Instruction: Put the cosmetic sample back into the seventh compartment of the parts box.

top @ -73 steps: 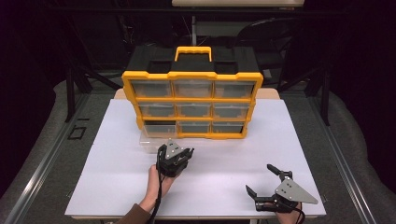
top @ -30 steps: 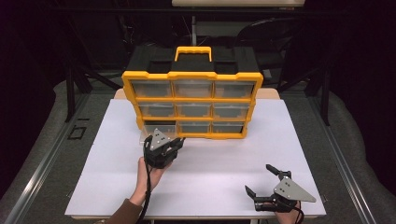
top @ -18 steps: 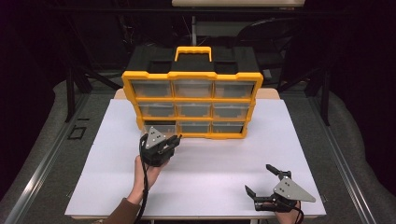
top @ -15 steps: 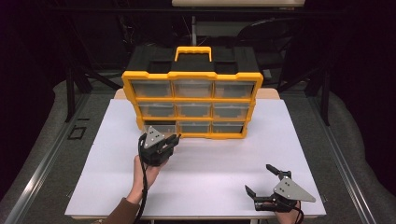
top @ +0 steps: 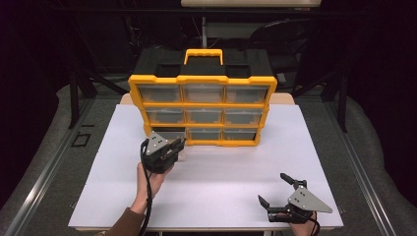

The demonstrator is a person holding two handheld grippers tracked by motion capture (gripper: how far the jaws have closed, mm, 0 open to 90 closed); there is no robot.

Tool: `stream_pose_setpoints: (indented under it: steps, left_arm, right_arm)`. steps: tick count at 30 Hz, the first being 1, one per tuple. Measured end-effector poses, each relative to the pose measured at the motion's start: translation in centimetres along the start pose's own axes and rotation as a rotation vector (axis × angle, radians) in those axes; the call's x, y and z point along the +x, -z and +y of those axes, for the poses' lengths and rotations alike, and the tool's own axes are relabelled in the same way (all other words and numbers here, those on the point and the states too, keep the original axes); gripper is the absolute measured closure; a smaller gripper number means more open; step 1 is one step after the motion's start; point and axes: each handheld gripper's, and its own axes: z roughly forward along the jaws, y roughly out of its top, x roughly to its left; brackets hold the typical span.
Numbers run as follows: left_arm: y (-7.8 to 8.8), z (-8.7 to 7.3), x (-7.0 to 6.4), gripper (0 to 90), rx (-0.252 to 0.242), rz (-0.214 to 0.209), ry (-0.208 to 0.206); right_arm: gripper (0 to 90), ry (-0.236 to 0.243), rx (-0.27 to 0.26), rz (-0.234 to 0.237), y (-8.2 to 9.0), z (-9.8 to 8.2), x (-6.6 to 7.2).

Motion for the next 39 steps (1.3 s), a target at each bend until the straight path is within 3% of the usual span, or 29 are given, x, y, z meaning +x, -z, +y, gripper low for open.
stream_pose_setpoints:
  steps: [16,39]
  left_arm:
    - [1.1,0.5,1.8,80.6,-0.038,0.048,0.031]
    - [1.7,0.4,3.7,80.6,-0.041,0.084,0.062]
  right_arm:
    - [0.4,0.005,0.000,-0.002,0.0,0.0,0.0]
    - [0.5,0.001,0.011,-0.002,-0.1,0.0,-0.1]
